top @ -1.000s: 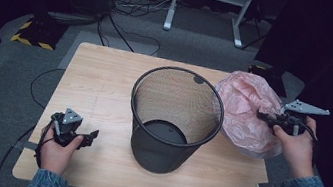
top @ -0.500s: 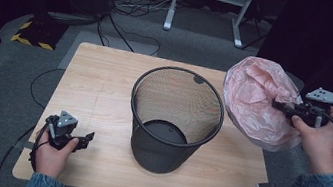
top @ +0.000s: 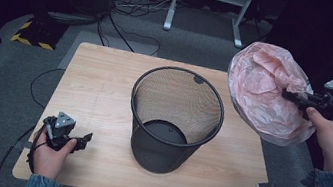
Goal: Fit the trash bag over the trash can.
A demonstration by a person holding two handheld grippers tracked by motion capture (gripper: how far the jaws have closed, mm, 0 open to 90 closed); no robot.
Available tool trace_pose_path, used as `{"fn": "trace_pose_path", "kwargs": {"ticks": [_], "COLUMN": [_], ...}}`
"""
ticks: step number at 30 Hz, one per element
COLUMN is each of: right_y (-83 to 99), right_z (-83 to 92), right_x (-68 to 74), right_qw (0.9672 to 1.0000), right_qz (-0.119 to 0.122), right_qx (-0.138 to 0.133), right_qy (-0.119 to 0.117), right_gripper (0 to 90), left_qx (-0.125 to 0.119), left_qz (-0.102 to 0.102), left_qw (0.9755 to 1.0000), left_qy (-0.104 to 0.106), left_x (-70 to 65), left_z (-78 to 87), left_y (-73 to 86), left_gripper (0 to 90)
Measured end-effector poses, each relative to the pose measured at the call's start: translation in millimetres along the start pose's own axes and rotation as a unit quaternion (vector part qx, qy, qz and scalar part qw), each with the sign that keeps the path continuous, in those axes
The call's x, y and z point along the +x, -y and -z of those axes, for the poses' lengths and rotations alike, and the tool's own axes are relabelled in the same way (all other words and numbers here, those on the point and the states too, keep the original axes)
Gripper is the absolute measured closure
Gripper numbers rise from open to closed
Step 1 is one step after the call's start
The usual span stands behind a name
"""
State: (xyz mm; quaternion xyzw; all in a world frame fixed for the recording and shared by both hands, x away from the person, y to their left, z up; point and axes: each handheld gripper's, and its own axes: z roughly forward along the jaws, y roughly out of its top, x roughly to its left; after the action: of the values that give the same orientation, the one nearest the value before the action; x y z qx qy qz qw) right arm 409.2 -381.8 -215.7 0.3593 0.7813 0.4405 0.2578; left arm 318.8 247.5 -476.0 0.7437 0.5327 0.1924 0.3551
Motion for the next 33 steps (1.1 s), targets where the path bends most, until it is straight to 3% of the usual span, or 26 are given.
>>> {"fn": "trace_pose_path", "kwargs": {"ticks": [4,10,16,23,33], "right_y": [-12.2,-29.1,-43.3,-59.6,-72.4], "right_z": [6.5,9.7,7.5,-0.6,-18.9], "right_x": [9.6,29.2,49.6,84.1,121.5], "right_qw": [1.0,0.9993,0.9981,0.9934,0.9863], "right_qz": [0.006,0.022,0.036,0.052,0.074], "right_qx": [-0.005,-0.01,-0.016,-0.027,-0.023], "right_qy": [-0.005,-0.03,-0.048,-0.098,-0.146], "right_gripper": [84.8,84.8,84.8,84.7,84.7], "left_qx": [-0.001,0.003,0.011,0.012,0.016], "left_qz": [0.002,0.002,-0.005,-0.001,-0.005], "left_qw": [1.0,1.0,0.9998,0.9998,0.9997], "left_qy": [-0.001,-0.002,-0.013,-0.015,-0.016], "left_x": [0.7,2.5,3.3,5.7,7.6], "left_z": [0.5,-0.2,-2.4,-3.3,-4.4], "left_y": [0.3,1.8,3.5,5.7,6.7], "left_gripper": [24.6,24.7,24.6,24.7,24.6]}}
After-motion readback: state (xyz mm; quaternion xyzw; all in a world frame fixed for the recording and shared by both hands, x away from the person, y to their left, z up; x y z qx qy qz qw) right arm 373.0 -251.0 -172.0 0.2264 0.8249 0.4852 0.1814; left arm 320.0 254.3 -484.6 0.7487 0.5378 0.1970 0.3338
